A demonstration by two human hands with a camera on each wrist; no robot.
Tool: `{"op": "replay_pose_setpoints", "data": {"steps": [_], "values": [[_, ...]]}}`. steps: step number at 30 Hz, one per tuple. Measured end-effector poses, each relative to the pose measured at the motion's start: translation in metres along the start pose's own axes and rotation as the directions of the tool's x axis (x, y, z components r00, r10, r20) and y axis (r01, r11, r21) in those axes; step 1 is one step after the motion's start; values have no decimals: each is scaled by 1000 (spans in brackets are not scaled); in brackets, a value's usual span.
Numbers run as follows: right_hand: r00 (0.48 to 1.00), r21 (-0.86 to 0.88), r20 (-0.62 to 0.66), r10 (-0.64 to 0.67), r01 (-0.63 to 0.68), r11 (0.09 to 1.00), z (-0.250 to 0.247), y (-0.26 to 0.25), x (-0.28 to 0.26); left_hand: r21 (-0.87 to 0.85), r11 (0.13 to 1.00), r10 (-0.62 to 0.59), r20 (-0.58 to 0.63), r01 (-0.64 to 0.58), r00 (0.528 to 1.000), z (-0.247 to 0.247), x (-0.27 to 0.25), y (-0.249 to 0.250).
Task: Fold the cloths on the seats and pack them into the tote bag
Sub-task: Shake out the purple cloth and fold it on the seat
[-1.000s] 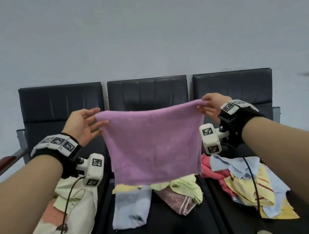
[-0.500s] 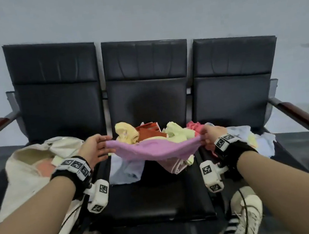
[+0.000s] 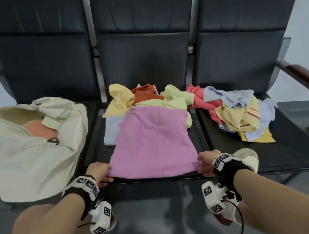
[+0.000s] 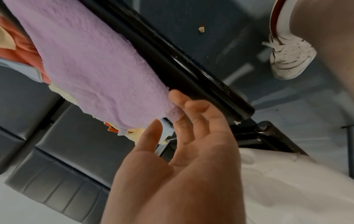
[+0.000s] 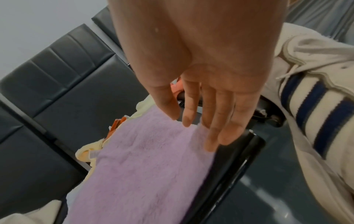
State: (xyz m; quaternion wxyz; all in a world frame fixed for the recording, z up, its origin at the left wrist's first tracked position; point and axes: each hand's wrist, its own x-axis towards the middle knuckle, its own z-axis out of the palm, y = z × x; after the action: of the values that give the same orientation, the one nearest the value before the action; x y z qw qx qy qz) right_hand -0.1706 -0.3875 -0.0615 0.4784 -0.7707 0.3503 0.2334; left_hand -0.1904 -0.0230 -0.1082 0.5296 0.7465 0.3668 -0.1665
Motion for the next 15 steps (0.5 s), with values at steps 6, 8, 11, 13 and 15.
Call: {"op": "replay_pose_setpoints", "data": {"steps": [6, 8, 11, 13, 15], "values": [[989, -109, -40, -140, 135, 985, 10, -44, 0, 124, 992, 2, 32, -6, 999, 9, 4, -3], [979, -146, 12, -202, 202, 969, 25, -65, -10, 114, 993, 3, 40, -8, 999, 13, 7, -3], [954, -241, 84, -288, 300, 923, 56, -96, -17, 72, 997, 16, 51, -20, 999, 15, 15, -6], [938, -297, 124, -324, 347, 890, 79, -116, -19, 31, 999, 27, 54, -29, 998, 15, 19, -11], [919, -342, 170, -356, 394, 853, 104, -135, -17, -33, 999, 40, 61, -38, 997, 14, 22, -14]]}}
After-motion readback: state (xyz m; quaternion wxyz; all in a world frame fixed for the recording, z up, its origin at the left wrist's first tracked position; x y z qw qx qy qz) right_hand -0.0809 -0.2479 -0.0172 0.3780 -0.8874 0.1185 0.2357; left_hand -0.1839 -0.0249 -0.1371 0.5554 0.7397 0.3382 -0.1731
